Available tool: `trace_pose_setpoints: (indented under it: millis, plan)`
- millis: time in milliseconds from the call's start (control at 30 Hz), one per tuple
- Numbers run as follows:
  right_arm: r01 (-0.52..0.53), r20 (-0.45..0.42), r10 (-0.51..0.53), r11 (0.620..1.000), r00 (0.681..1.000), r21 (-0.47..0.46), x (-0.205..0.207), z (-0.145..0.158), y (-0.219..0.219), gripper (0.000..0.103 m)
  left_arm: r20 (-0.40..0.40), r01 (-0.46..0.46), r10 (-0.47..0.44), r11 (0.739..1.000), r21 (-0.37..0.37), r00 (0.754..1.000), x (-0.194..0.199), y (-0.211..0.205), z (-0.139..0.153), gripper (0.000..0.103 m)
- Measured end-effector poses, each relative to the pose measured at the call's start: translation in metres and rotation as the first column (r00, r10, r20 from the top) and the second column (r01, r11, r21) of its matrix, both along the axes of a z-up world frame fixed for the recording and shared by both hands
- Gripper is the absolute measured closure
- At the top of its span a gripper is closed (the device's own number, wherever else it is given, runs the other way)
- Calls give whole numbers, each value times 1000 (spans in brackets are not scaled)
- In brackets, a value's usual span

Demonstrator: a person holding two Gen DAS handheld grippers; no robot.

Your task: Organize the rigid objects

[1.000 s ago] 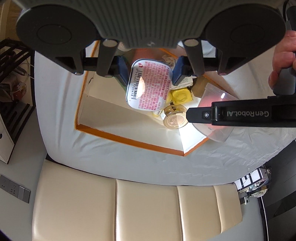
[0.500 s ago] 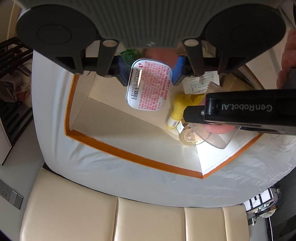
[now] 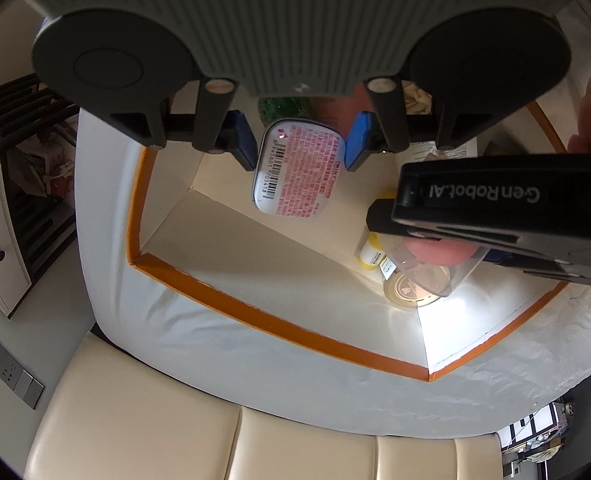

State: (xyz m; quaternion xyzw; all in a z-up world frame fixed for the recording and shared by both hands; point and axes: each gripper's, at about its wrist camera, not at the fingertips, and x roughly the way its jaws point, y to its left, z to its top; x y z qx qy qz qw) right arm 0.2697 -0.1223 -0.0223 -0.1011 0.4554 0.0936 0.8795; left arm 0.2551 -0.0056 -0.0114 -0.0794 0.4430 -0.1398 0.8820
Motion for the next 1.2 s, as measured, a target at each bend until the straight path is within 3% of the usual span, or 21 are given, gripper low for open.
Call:
trace_pose_setpoints:
  millis: [500,800,1000,1200]
  plan:
    - [-9,30,9,1000,999,4,-9,15,-2,47,-6,8,-8,1000,15,1000,5,-9,2,33]
    - [-7,45,6,1000,999,5,-14,23,-1,45,34,-6,6,1000,3,999,-4,-6,11,23]
    - [-1,76,0,1000,997,8,-23,35,-3,41,129,-43,46,999,-24,991,-20,1,32,20]
    - [13,116,-15,1000,993,14,-40,53,-6,36,253,-70,86,995,-70,964,-47,8,57,20]
